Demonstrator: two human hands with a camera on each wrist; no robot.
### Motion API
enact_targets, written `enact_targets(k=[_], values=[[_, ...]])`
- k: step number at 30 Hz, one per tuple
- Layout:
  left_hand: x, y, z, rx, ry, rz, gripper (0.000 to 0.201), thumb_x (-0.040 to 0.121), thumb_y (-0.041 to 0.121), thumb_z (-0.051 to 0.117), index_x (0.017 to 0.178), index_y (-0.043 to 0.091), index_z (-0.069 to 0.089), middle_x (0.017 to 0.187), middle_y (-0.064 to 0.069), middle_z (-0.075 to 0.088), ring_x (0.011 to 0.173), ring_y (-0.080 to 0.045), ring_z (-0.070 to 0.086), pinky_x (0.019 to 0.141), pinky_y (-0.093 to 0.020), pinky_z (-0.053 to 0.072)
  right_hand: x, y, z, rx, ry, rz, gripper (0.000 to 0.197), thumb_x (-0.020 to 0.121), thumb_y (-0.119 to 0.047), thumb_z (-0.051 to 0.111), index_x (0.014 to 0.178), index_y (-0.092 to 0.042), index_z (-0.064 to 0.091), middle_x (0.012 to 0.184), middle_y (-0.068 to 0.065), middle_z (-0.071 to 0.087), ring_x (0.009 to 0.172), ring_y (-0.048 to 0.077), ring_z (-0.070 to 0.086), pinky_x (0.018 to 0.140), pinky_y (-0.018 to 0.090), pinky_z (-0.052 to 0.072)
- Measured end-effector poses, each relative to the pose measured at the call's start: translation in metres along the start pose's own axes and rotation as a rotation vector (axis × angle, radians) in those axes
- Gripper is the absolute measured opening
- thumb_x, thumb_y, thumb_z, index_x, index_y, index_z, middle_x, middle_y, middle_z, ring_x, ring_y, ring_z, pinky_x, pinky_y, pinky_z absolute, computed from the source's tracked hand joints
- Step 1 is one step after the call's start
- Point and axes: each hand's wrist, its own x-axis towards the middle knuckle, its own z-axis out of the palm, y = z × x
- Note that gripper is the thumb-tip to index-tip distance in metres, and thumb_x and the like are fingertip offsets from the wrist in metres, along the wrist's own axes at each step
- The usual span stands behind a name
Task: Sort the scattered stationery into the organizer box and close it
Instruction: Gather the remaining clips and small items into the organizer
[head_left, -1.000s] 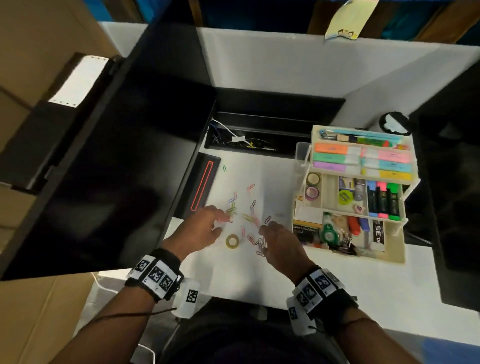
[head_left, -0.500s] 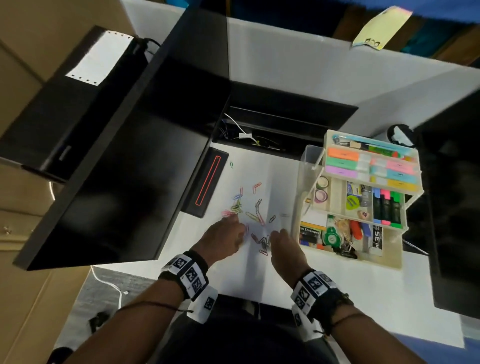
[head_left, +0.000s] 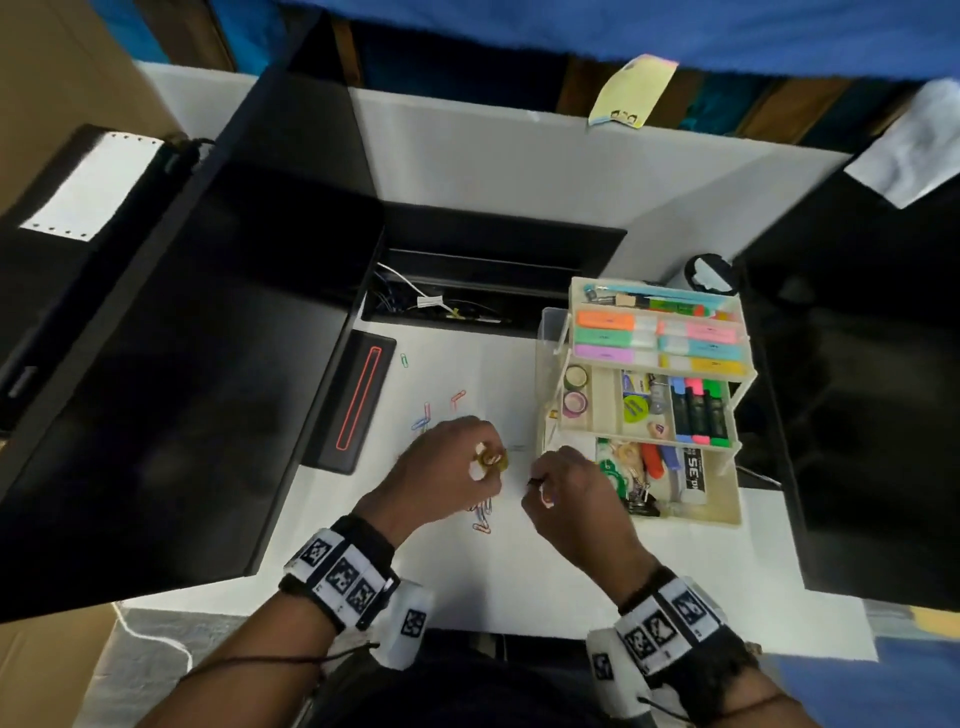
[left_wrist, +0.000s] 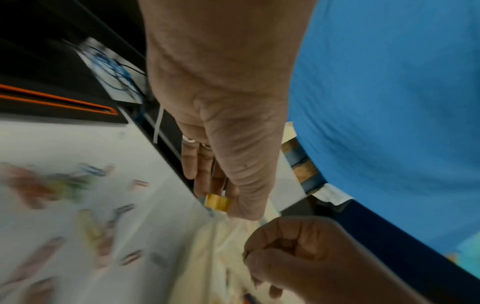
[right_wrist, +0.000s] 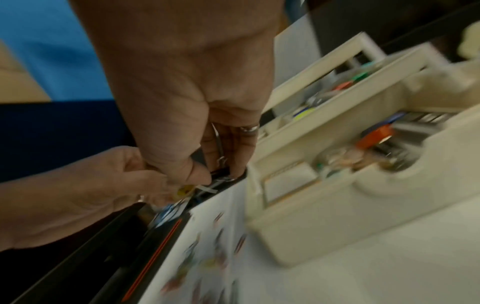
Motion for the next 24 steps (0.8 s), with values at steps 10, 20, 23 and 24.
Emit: enact_targets(k=[10,20,23,24], values=[[0.082,0.077,0.027,0.058,-0.063,0.178,0.011,0.086,0.030,0.069,0.085,0.028,0.059,0.096,0.008,0.067,0.084,-0.013,0.060,0.073,-0.035,0.054,-0.017,0.133,-0.052,0.044,-0.061,0.181,0.018,0.085,-0.007,0.068,0.089,-0.024,0.071,0.108,-0.003,0.069,0.092,0.021,0.071,0.076,0.033,0.057],[0.107,0.085,0.027,0.368,-0.237,0.098,0.012,0.098,0.031,0.053,0.088,0.029,0.048,0.084,0.005,0.060,0.085,-0.020,0.054,0.071,-0.037,0.048,-0.019,0.153,-0.034,0.008,-0.185,0.116,0.017,0.095,-0.012,0.060,0.106,-0.014,0.073,0.112,0.010,0.072,0.101,0.031,0.066,0.084,0.038,0.054],[0.113,0.086,0.025,0.438,-0.259,0.077,0.012,0.098,0.029,0.050,0.091,0.022,0.057,0.095,0.002,0.070,0.092,-0.025,0.057,0.078,-0.041,0.052,-0.019,0.154,-0.036,0.057,-0.204,0.121,0.015,0.097,-0.016,0.061,0.104,-0.014,0.073,0.110,0.006,0.072,0.101,0.025,0.065,0.084,0.032,0.052],[0.114,0.087,0.024,0.468,-0.269,0.071,0.013,0.097,0.028,0.050,0.088,0.022,0.057,0.095,0.001,0.070,0.091,-0.027,0.059,0.079,-0.041,0.052,-0.018,0.155,-0.037,0.073,-0.199,0.117,0.015,0.097,-0.016,0.062,0.104,-0.014,0.074,0.109,0.005,0.072,0.101,0.023,0.065,0.084,0.031,0.051]])
